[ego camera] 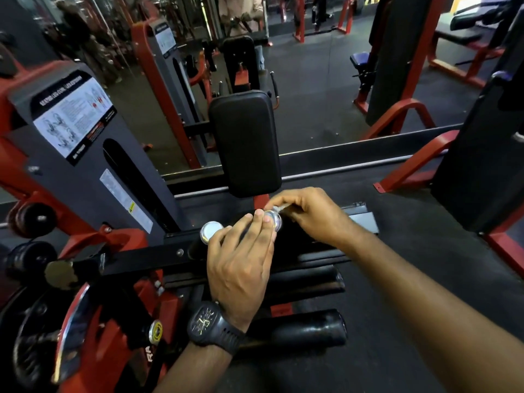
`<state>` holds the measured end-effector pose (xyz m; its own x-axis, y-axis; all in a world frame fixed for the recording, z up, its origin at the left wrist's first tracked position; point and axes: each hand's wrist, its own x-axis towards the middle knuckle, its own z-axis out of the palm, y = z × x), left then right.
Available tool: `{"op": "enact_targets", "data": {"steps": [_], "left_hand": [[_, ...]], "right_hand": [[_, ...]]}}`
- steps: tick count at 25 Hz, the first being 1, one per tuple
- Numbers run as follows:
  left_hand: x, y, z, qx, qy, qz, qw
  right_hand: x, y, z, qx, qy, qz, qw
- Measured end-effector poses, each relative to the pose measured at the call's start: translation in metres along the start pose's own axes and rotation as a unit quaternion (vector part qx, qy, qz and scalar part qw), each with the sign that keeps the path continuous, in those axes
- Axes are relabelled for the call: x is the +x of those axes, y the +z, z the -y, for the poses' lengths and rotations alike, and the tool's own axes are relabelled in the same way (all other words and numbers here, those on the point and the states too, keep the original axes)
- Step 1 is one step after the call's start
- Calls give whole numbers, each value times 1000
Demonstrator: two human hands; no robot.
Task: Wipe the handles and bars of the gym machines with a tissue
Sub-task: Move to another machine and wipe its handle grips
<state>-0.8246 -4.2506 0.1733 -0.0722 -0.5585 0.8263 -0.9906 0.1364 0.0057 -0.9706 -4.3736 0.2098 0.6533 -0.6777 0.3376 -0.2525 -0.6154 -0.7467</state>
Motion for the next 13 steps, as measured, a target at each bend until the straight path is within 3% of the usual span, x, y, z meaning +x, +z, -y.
{"op": "enact_targets", "data": {"steps": [9, 13], "left_hand": [[-1, 1, -12, 20, -21, -18, 999], [1, 1, -17, 33, -31, -21, 999]], "right_hand": [[1, -9, -40, -105, 101, 76, 986], [-10, 0, -52, -81, 122, 7, 989]]}}
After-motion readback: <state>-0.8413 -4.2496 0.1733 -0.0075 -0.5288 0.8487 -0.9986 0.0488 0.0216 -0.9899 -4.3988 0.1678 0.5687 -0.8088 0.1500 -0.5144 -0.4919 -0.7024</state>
